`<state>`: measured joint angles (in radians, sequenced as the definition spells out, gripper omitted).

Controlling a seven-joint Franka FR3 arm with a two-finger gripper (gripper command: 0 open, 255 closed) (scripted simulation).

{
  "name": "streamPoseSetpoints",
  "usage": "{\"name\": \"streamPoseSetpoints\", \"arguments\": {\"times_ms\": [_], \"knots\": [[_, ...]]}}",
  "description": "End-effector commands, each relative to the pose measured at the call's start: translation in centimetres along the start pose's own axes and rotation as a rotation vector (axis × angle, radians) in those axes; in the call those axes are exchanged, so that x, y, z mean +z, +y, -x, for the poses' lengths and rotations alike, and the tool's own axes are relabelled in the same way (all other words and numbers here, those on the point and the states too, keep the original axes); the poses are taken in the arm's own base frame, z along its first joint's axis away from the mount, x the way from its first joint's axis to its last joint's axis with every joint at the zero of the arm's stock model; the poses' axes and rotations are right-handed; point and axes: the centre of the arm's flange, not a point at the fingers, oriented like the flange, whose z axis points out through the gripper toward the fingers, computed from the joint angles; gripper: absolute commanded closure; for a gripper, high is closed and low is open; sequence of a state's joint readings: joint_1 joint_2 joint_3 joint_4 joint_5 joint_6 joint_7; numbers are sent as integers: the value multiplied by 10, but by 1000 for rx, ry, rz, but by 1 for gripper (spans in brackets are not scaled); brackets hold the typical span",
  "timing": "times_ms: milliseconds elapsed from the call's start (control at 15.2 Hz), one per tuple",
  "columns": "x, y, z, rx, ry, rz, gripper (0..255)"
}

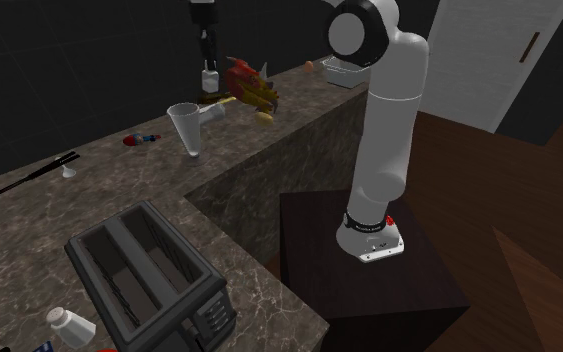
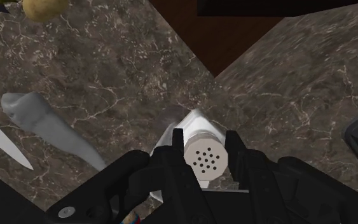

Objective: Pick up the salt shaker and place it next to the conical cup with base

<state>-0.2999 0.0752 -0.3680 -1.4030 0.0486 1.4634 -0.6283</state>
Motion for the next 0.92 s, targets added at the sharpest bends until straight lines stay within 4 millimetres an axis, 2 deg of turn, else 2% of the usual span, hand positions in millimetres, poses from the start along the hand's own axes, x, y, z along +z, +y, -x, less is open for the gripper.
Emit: {"name": "streamPoseSetpoints", "arguments": {"times_ms": [0, 858], "knots": [[-2, 22, -4, -2, 0, 1, 255], [67, 23, -3, -2, 0, 1, 255]]}}
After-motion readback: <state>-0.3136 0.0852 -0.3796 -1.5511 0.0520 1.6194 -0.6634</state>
